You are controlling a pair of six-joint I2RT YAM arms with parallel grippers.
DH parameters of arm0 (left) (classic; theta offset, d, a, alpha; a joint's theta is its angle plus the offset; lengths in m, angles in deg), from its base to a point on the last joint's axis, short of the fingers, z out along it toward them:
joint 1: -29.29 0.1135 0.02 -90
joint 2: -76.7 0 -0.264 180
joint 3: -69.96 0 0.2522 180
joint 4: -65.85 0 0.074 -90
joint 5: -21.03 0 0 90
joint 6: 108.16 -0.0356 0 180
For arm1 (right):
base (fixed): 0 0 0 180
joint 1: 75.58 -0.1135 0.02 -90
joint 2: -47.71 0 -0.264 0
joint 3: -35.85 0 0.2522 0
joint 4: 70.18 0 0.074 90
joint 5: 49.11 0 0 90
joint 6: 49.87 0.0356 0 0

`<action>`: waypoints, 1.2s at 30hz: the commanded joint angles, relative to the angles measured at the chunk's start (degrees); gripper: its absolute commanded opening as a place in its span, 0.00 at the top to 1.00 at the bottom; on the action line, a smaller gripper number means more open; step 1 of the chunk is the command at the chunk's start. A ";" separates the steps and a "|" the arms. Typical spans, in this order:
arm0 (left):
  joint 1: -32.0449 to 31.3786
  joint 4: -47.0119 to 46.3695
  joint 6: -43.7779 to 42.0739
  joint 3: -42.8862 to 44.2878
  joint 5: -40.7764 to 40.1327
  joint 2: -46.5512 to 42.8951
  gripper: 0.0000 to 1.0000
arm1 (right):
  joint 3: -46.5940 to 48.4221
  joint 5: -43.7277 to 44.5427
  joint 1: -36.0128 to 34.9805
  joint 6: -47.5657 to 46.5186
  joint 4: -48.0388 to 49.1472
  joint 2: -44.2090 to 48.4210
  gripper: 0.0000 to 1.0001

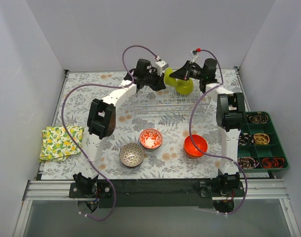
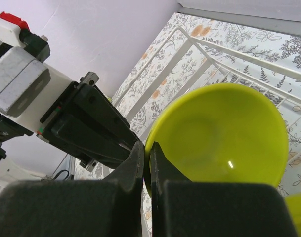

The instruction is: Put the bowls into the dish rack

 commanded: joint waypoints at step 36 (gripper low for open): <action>-1.19 -13.73 1.00 4.42 -6.61 7.34 1.00 | -1.18 3.30 1.36 -13.46 -11.92 0.60 0.92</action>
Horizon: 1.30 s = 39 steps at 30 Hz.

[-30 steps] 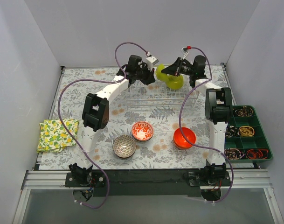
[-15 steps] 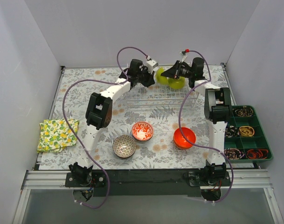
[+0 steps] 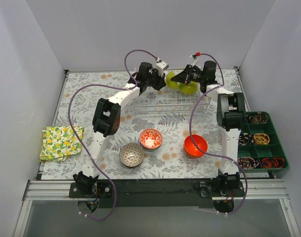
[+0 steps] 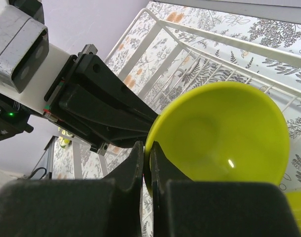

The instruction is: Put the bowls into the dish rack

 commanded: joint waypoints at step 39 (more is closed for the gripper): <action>-2.49 -13.61 -1.23 5.23 -5.24 3.20 1.00 | 7.62 24.46 -1.40 -47.36 -38.72 13.19 0.54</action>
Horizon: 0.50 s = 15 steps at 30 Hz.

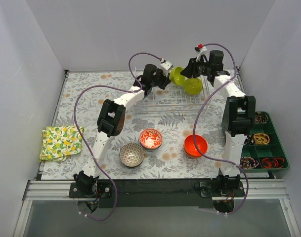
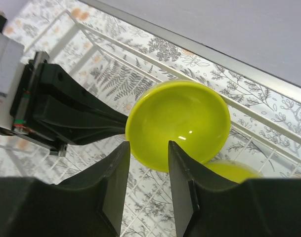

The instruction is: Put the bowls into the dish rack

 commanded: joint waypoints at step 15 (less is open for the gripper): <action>-0.28 -7.84 0.72 2.78 -0.27 -0.38 1.00 | 6.53 20.09 -7.28 -6.27 -6.84 -0.05 0.44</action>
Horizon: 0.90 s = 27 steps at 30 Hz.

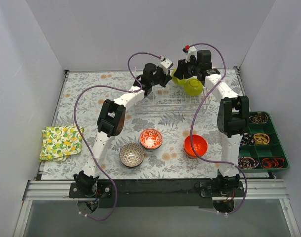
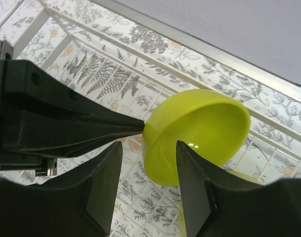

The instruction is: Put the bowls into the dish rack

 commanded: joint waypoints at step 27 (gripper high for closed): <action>-3.97 -9.48 2.55 7.97 0.28 4.46 1.00 | 3.17 21.65 0.94 -6.00 4.42 -1.70 0.49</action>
